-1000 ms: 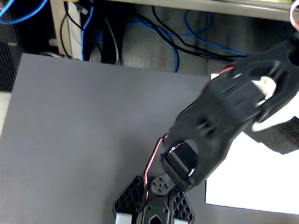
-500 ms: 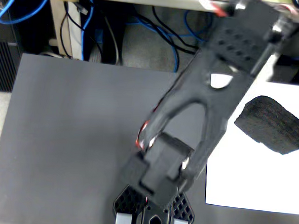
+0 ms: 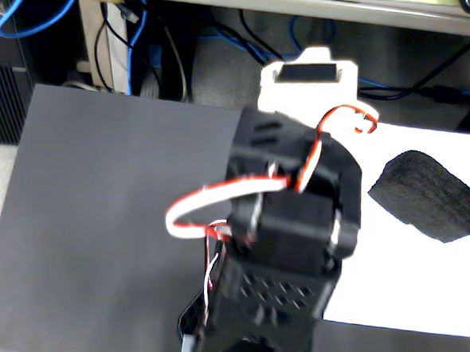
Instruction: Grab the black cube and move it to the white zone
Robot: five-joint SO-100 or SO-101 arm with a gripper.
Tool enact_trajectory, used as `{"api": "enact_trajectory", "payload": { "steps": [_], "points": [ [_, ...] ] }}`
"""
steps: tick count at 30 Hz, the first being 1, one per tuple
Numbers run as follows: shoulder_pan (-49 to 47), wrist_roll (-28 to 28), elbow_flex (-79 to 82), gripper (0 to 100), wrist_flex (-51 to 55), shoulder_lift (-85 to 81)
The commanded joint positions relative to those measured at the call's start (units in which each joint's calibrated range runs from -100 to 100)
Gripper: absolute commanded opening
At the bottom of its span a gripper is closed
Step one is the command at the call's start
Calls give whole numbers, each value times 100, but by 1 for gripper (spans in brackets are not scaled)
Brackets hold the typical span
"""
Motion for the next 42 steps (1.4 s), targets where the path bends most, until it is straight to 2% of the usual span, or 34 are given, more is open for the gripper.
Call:
{"api": "enact_trajectory", "payload": {
  "steps": [1,6,8,12,16,19,26,28,33,36,42],
  "points": [
    [-559,-88,-59,1,7,-200],
    [-1339,-323,-59,1,7,-687],
    [-1339,-381,-23,1,16,-846],
    [-1265,-522,1301,1,-61,-1812],
    [-1258,-517,1337,1,-70,-2812],
    [-772,-601,1346,1,-53,-2896],
    [-721,-617,1491,1,-216,-2879],
    [-699,-617,2344,1,-824,-2871],
    [-655,-617,5952,1,-2445,-2888],
    [-655,-617,7058,1,-2548,-2896],
    [-662,-580,7747,2,-2471,-2896]
  ]
}}
